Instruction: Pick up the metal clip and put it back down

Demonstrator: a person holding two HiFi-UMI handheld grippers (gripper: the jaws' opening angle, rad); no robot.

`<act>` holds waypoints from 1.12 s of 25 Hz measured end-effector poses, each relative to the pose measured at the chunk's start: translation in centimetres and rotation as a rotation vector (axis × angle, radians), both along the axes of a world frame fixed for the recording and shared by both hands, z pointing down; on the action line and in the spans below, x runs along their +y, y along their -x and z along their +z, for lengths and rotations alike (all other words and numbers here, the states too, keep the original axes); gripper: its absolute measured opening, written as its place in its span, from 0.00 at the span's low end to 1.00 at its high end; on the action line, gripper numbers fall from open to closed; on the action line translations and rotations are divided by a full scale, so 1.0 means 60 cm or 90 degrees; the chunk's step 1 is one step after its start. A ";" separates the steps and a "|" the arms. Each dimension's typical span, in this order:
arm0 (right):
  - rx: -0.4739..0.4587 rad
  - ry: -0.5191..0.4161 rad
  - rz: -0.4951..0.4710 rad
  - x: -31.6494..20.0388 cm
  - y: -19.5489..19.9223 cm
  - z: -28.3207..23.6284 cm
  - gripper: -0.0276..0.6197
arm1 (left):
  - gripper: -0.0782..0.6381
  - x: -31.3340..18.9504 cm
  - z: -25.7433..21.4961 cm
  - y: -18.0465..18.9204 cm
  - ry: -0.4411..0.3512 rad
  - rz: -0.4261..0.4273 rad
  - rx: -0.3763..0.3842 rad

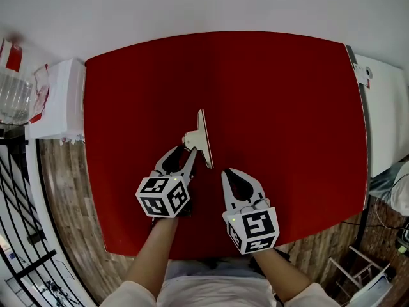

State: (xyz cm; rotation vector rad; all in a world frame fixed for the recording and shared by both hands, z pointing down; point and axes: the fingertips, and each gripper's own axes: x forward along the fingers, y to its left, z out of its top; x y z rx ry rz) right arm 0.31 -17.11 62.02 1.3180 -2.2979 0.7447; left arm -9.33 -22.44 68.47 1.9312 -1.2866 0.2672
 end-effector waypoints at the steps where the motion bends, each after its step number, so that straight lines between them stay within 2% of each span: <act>1: 0.000 0.002 0.001 -0.002 0.001 0.002 0.05 | 0.32 -0.004 0.003 0.002 0.003 -0.001 0.002; 8: -0.002 0.004 -0.002 -0.017 0.008 0.010 0.05 | 0.32 -0.026 0.031 0.002 0.040 -0.011 0.042; 13: -0.002 0.005 -0.005 -0.023 0.010 0.015 0.05 | 0.32 -0.032 0.041 0.006 0.054 -0.010 0.047; 16: 0.002 0.003 -0.006 -0.022 0.008 0.016 0.05 | 0.21 -0.033 0.040 0.003 0.059 -0.012 0.059; 22: 0.007 0.000 -0.010 -0.020 0.007 0.016 0.05 | 0.13 -0.037 0.017 -0.016 0.054 -0.009 0.119; 28: 0.008 -0.001 -0.010 -0.017 0.006 0.014 0.05 | 0.12 -0.034 -0.008 -0.033 0.017 0.038 0.073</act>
